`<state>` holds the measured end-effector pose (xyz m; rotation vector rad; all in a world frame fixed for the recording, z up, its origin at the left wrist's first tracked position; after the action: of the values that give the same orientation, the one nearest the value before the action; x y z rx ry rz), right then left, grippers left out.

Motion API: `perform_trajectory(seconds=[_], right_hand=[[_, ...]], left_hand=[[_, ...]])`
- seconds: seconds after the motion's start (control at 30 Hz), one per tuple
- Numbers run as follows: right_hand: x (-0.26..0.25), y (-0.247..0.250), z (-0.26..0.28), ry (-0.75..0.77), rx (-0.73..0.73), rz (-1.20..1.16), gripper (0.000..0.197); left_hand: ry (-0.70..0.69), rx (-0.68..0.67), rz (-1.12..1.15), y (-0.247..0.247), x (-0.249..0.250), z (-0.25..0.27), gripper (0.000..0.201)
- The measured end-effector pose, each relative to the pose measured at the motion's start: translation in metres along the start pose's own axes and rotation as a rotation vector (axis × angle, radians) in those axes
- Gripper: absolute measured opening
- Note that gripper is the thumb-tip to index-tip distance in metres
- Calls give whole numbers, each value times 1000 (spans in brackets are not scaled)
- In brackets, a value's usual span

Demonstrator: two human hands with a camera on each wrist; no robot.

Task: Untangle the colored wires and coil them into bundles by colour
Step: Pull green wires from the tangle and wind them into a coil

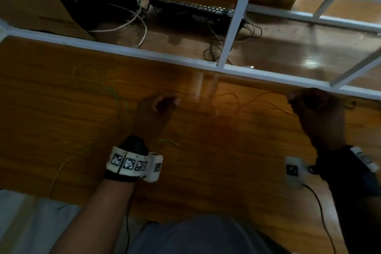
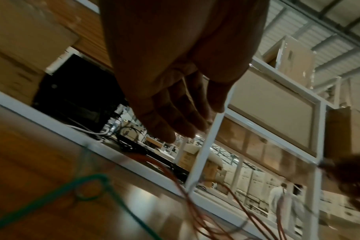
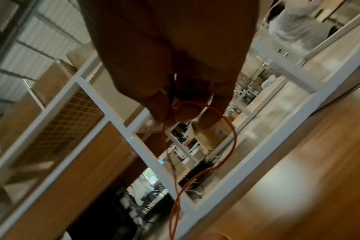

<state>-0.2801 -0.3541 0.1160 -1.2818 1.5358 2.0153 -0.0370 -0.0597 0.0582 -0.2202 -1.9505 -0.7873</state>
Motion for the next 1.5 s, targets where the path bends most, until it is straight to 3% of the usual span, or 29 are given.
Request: perform_trajectory(seconds=[0.1, 0.17, 0.23, 0.3, 0.37, 0.43, 0.5, 0.57, 0.67, 0.77, 0.83, 0.93, 1.0, 1.07, 1.17, 1.27, 1.33, 1.43, 1.5], right_hand=[[25, -15, 6, -23, 8, 265, 28], [30, -33, 22, 66, -5, 341, 34], [25, -56, 45, 162, -66, 331, 28], [14, -86, 69, 211, -241, 253, 21], [-1, -119, 91, 145, -489, 224, 27], [-7, -158, 107, 63, -724, 358, 42], [-9, -194, 120, 104, -816, 602, 57], [-12, -220, 130, 146, -832, 719, 48], [-23, -236, 126, 171, -886, 608, 18], [-42, -227, 94, 9, -857, 259, 11], [-64, -216, 69, -52, -791, 85, 15], [-102, -205, 35, -57, -699, -46, 21], [-122, -201, 16, -61, -648, -89, 15], [-135, -202, 1, -75, -600, -125, 10], [-145, -206, -17, -118, -550, -199, 13], [-150, -211, -25, -159, -611, -311, 18], [-145, -217, -16, -184, -688, -348, 21], [-119, -219, 17, -184, -621, -282, 57], [-95, -221, 44, -148, -558, -170, 69]], left_hand=[[88, 34, -43, 22, -19, 17, 20], [118, -5, -80, 30, -27, 28, 22], [161, -9, -92, 37, -32, 38, 21], [216, -36, -109, 42, -38, 47, 22], [271, -114, -165, 44, -45, 55, 31], [300, -240, -229, 40, -54, 64, 47], [343, -364, -196, 33, -66, 75, 58], [383, -404, -141, 30, -75, 84, 57], [345, -326, -132, 34, -80, 88, 47], [337, -177, -60, 40, -66, 80, 47], [261, -144, -15, 40, -46, 72, 53], [133, -278, -68, 29, -19, 60, 56], [199, -362, -96, 20, -17, 51, 59], [227, -373, -21, 15, -15, 40, 44], [236, -285, 113, 13, -16, 15, 19], [407, -206, 393, 11, -26, -8, 21], [433, -137, 482, 14, -35, -23, 19], [436, 5, 654, 23, -40, -40, 4], [463, 138, 721, 27, -46, -46, 3]])
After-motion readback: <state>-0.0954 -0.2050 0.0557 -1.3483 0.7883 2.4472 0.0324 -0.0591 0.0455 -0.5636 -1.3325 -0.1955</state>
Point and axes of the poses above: each hand's wrist, its own z-axis away from the middle knuckle, its own y-axis out of the back of the hand, x = y × z, the point moved 3 cm from there along -z, towards the middle knuckle, and after that the axes turned 15 degrees about -y, right-handed, at the moved point
